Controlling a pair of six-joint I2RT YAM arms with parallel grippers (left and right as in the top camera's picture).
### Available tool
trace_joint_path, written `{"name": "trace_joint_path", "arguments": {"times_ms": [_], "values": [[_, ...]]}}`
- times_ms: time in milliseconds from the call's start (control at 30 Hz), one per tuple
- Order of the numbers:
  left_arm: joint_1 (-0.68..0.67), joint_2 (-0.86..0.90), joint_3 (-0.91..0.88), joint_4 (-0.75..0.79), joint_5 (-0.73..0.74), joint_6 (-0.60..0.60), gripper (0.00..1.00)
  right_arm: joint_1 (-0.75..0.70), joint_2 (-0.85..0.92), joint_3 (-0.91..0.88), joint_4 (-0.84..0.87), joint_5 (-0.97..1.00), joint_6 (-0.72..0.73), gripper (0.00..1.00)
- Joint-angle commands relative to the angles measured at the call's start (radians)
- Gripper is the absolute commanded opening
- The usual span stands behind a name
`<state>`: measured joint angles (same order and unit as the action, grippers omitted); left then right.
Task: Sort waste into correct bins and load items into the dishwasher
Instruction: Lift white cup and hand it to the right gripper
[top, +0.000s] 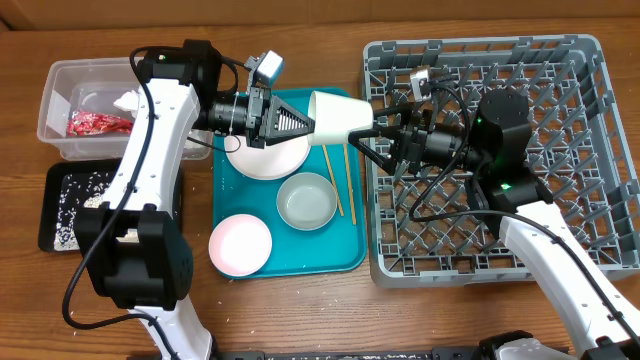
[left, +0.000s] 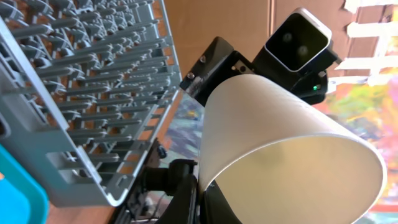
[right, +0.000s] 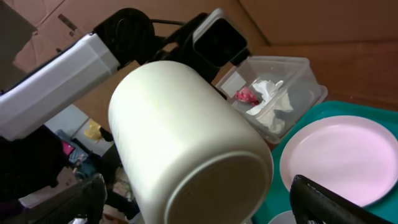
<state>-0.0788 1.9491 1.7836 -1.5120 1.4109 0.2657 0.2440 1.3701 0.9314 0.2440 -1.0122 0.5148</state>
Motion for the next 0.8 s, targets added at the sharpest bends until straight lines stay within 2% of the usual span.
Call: {"name": "trace_joint_path", "arguments": {"times_ms": [0, 300, 500, 767], "values": [[-0.012, -0.001, 0.017, -0.025, 0.048, 0.033, 0.04, 0.003, 0.011, 0.019, 0.031, -0.03, 0.014, 0.95], [-0.015, -0.001, 0.017, -0.141, 0.014, 0.121, 0.04, 0.004, 0.014, 0.019, 0.108, -0.03, 0.062, 0.93], [-0.015, -0.001, 0.017, -0.148, 0.015, 0.124, 0.04, 0.005, 0.014, 0.019, 0.109, -0.05, 0.062, 0.87], [-0.024, -0.001, 0.017, -0.148, 0.011, 0.124, 0.04, 0.052, 0.019, 0.019, 0.134, -0.048, 0.062, 0.87]]}}
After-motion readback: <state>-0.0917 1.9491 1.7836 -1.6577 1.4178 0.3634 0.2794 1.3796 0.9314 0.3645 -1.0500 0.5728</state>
